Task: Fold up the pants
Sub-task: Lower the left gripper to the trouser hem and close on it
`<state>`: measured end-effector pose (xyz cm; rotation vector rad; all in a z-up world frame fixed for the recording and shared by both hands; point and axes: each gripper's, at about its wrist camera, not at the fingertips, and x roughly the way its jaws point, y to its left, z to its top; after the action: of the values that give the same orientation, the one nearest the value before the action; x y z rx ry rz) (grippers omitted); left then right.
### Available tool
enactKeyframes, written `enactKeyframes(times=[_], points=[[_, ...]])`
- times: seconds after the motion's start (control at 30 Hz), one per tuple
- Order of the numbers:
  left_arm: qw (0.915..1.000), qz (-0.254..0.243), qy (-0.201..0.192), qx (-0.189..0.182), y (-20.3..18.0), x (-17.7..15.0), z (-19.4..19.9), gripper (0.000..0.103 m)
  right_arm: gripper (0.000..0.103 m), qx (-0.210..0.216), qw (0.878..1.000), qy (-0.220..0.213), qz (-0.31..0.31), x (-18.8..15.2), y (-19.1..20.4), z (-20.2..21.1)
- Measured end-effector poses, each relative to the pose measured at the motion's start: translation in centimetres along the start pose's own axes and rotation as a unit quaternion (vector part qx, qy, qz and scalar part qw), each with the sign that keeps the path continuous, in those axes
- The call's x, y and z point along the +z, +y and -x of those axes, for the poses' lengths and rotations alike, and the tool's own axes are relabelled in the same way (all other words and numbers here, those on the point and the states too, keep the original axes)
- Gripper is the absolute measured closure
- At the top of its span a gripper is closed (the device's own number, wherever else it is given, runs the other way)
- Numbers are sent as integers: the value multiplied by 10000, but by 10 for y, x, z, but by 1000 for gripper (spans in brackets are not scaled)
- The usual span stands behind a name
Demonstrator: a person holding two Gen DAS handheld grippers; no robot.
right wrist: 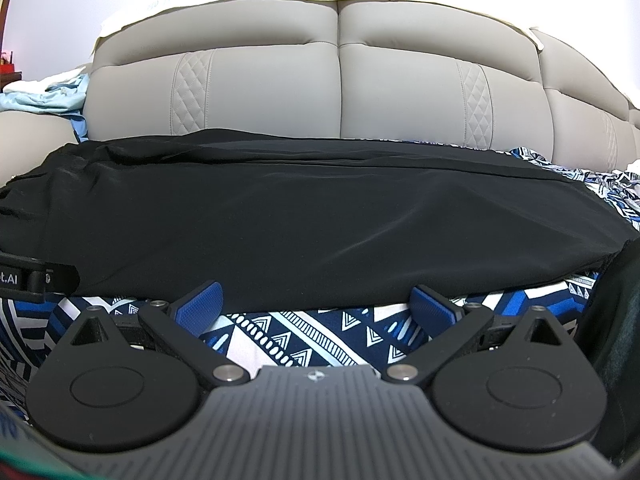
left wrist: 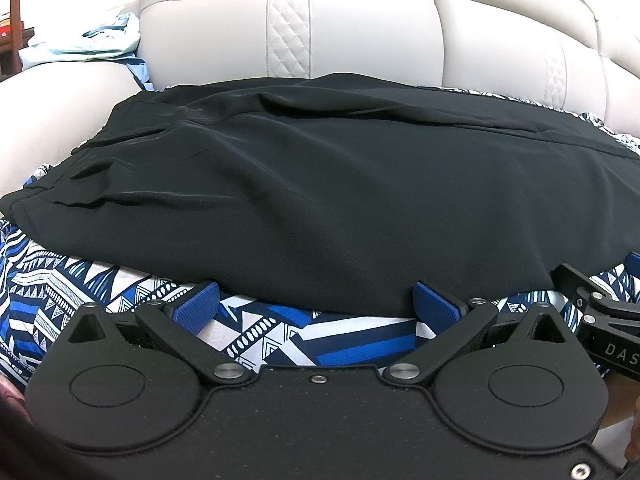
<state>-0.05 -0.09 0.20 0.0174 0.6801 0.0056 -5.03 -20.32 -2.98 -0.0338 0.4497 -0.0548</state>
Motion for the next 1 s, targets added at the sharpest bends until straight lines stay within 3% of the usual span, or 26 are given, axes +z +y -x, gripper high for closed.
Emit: enactKeyframes(times=[0.13, 0.23, 0.4, 0.5, 0.67, 0.8, 1.0], points=[[9989, 202, 415, 43, 5, 15, 1, 0, 0, 79, 9997, 234, 35, 3, 0, -3], [9989, 386, 225, -124, 19, 32, 10, 0, 0, 123, 9986, 494, 110, 20, -5, -3], [9979, 631, -115, -65, 50, 82, 8, 0, 0, 67, 9995, 65, 303, 51, -4, -3], [9949, 979, -72, 220, 73, 123, -12, 0, 0, 210, 9995, -92, 204, 79, -8, -21], [9815, 1698, -244, 845, 115, 188, -64, 0, 0, 478, 9986, -199, 121, 126, -5, -69], [9685, 2139, 22, 1278, 148, 235, -126, 0, 0, 787, 9966, -125, 227, 156, 3, -118], [9389, 2636, 164, 2209, 193, 276, -217, 0, 0, 921, 9935, -178, 646, 158, 12, -158]])
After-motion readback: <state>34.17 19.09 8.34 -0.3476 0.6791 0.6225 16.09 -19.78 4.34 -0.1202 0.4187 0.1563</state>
